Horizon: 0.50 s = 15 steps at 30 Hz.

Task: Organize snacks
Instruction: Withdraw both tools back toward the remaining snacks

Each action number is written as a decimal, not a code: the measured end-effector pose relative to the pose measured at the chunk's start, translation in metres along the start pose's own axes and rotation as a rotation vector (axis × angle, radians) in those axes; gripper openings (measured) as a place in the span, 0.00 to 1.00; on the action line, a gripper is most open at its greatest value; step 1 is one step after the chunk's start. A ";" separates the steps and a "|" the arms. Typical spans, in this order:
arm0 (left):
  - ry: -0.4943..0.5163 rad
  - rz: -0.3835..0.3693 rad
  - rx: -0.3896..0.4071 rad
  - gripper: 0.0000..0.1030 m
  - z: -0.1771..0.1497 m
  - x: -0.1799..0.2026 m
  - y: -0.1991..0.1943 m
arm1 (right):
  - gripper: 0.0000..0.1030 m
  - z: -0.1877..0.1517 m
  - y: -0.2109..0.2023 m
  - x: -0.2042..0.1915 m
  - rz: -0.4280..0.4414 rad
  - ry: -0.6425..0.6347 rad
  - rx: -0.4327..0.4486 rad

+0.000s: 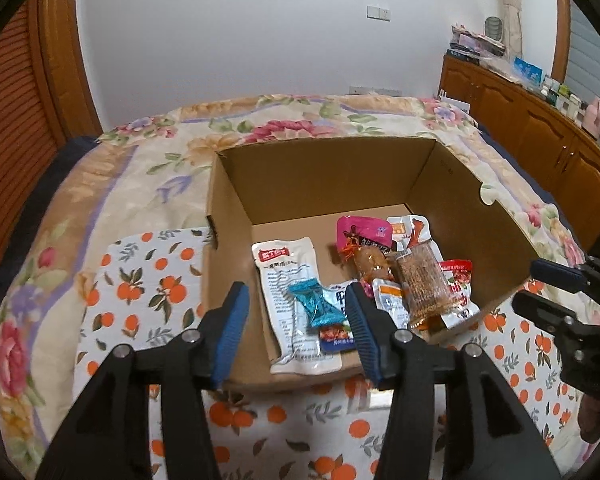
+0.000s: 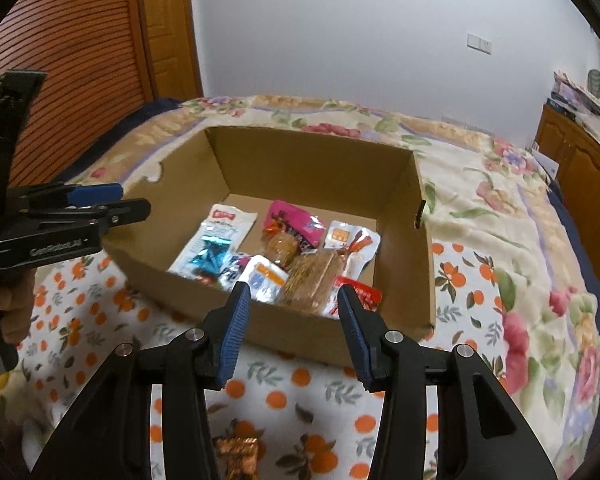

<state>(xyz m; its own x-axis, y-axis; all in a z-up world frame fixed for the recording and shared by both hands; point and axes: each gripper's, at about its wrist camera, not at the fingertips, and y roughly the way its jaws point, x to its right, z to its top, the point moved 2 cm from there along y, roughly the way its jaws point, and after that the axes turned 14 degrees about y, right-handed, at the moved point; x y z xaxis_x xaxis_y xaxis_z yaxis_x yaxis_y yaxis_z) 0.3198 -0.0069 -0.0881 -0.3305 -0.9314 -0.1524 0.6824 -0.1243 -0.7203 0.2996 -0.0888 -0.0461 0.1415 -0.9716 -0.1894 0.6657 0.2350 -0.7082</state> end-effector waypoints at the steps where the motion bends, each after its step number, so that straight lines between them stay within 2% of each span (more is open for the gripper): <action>1: 0.000 0.000 0.001 0.49 -0.002 0.000 -0.004 | 0.45 -0.003 -0.006 -0.002 0.005 0.000 0.002; 15: 0.023 0.010 0.014 0.57 -0.029 0.019 -0.044 | 0.46 -0.044 -0.039 -0.014 0.030 0.012 -0.013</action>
<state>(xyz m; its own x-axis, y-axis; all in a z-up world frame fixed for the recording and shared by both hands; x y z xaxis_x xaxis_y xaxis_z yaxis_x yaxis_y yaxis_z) 0.2646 -0.0098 -0.0785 -0.3383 -0.9245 -0.1756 0.6952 -0.1198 -0.7088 0.2391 -0.0836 -0.0458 0.1524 -0.9639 -0.2183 0.6518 0.2640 -0.7110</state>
